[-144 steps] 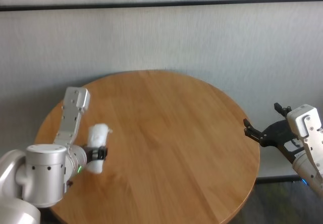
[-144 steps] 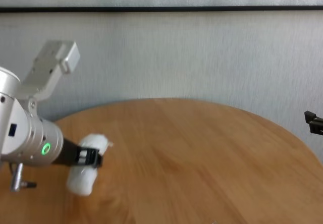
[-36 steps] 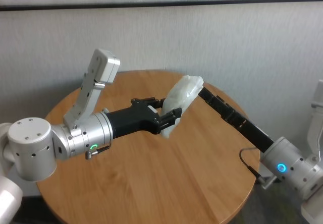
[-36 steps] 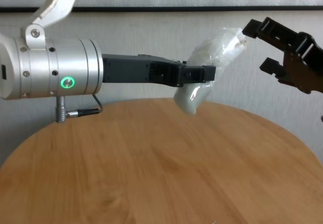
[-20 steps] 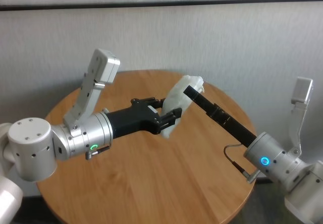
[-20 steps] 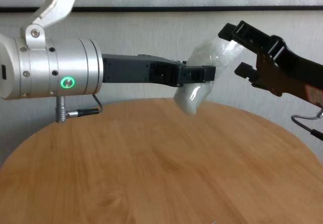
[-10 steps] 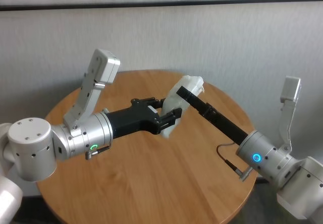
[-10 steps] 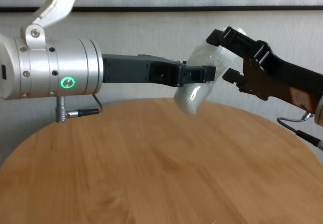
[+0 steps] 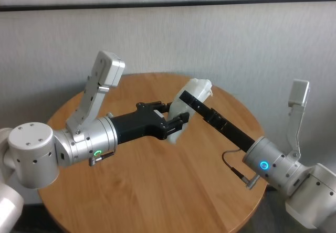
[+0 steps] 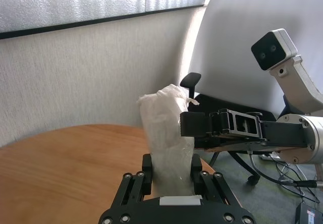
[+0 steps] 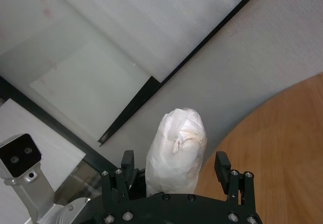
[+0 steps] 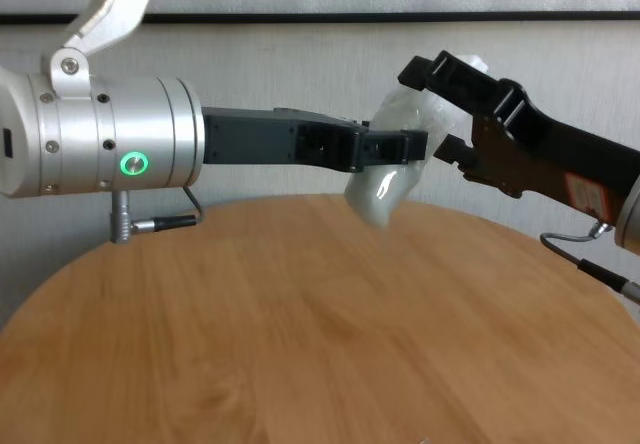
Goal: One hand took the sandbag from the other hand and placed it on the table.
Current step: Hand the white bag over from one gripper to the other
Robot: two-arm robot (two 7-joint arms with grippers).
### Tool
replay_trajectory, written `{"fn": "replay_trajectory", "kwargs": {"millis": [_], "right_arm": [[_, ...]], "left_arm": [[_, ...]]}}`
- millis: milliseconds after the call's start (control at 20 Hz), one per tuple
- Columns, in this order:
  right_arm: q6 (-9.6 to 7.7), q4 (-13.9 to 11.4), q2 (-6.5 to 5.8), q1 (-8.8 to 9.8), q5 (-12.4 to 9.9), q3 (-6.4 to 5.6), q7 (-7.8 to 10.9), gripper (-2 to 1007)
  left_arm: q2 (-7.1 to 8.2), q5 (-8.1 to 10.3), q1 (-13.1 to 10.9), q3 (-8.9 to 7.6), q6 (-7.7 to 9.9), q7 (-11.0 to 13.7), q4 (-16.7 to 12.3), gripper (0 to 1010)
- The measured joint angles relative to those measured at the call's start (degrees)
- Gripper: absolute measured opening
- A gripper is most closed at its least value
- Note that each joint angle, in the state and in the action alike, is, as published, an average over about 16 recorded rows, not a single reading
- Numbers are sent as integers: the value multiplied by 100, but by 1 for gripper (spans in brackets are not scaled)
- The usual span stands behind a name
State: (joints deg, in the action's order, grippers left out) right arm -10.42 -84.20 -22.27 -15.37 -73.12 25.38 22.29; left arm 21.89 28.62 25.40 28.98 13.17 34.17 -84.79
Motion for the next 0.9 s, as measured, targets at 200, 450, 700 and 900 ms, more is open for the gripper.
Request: {"fn": "replay_trajectory", "kwargs": {"millis": [200, 450, 700, 900], "right_arm": [[29, 6, -12, -34, -7, 51, 1, 1000], [47, 14, -16, -63, -12, 88, -9, 1000], [53, 18, -15, -70, -15, 93, -11, 977], [53, 14, -15, -64, -12, 86, -8, 922]], "left_arm": [[0, 0, 0, 0, 0, 0, 0, 470], [0, 0, 0, 0, 0, 0, 0, 470], [0, 0, 0, 0, 0, 0, 0, 470], [0, 0, 0, 0, 0, 0, 0, 470]]}}
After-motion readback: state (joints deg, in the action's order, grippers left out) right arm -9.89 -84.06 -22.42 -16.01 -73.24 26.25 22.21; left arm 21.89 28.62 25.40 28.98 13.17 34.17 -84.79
